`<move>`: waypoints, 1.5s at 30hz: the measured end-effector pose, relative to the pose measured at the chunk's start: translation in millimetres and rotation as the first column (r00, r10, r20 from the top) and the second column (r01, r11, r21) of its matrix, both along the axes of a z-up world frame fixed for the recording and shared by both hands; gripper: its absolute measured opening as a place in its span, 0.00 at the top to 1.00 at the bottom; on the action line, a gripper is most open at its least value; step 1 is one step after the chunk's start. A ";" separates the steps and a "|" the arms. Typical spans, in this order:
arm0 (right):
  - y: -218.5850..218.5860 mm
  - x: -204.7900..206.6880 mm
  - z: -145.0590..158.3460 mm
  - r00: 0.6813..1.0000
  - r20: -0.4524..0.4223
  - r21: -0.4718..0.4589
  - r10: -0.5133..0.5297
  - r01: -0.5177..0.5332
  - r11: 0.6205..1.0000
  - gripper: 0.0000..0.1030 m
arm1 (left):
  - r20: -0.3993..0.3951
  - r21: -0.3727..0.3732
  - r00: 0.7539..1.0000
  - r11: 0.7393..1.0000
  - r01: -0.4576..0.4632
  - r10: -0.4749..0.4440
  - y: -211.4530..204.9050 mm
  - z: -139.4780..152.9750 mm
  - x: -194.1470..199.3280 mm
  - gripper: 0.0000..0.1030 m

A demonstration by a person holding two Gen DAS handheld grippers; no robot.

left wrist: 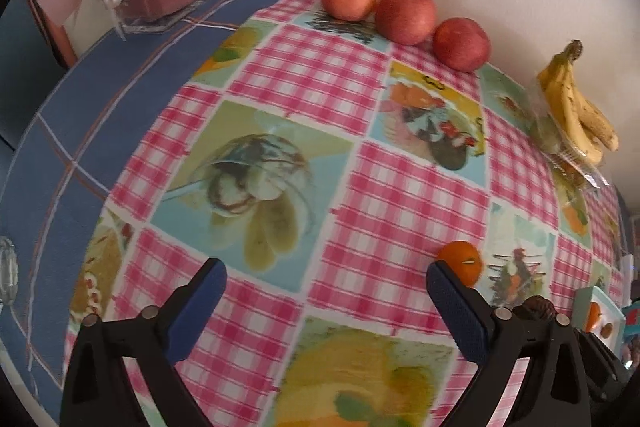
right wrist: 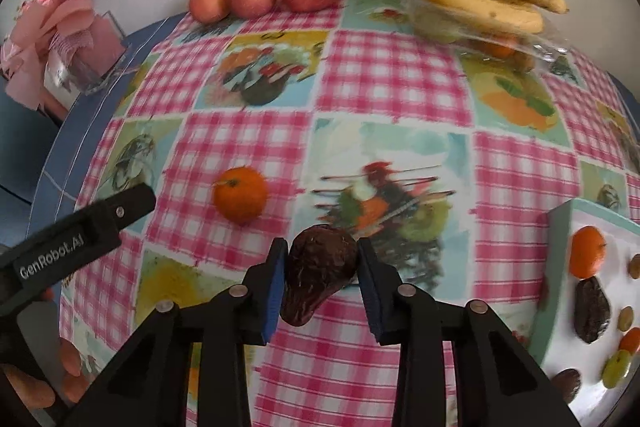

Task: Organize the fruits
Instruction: 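Grasp the dark brown fruit with the right tool while the left tool grasps the orange, then carry the dark brown fruit and orange over the white tray with both tools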

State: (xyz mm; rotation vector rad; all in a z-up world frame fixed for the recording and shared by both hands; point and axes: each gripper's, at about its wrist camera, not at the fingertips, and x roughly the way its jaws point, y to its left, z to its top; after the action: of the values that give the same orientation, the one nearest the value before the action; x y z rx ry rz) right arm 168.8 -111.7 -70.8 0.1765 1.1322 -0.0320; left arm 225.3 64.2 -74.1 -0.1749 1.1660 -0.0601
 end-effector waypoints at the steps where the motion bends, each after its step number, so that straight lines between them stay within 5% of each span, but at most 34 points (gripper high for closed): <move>1: -5.1 -0.6 1.2 1.000 0.000 -0.004 -0.010 0.010 1.000 0.65 | -0.003 -0.017 1.000 1.000 0.007 -0.007 -3.7 -0.9 0.7 0.07; 7: -43.5 -6.4 7.1 0.996 0.008 0.003 -0.085 0.085 0.996 0.65 | -0.007 -0.140 0.999 0.989 0.041 -0.042 -24.8 -7.8 4.9 0.20; 16: -70.5 -10.6 7.8 0.994 0.007 0.009 -0.113 0.113 0.994 0.65 | -0.012 -0.131 0.995 0.986 0.099 -0.101 -58.4 -16.1 8.0 0.31; 25: -78.0 -12.3 6.2 0.993 0.001 0.017 -0.116 0.116 0.993 0.65 | -0.015 -0.132 0.990 0.982 0.136 -0.140 -73.4 -16.4 8.6 0.62; 45: -85.6 -46.8 36.8 0.987 0.031 0.033 -0.156 0.155 0.987 0.65 | 0.115 -0.028 0.974 0.980 0.197 -0.193 -82.8 67.1 -41.4 0.63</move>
State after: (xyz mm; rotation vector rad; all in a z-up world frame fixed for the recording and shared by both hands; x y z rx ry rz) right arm 122.0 -197.3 -34.0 0.2910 1.0840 -0.1499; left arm 183.8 -18.7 -6.9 -0.0898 1.0679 -0.2634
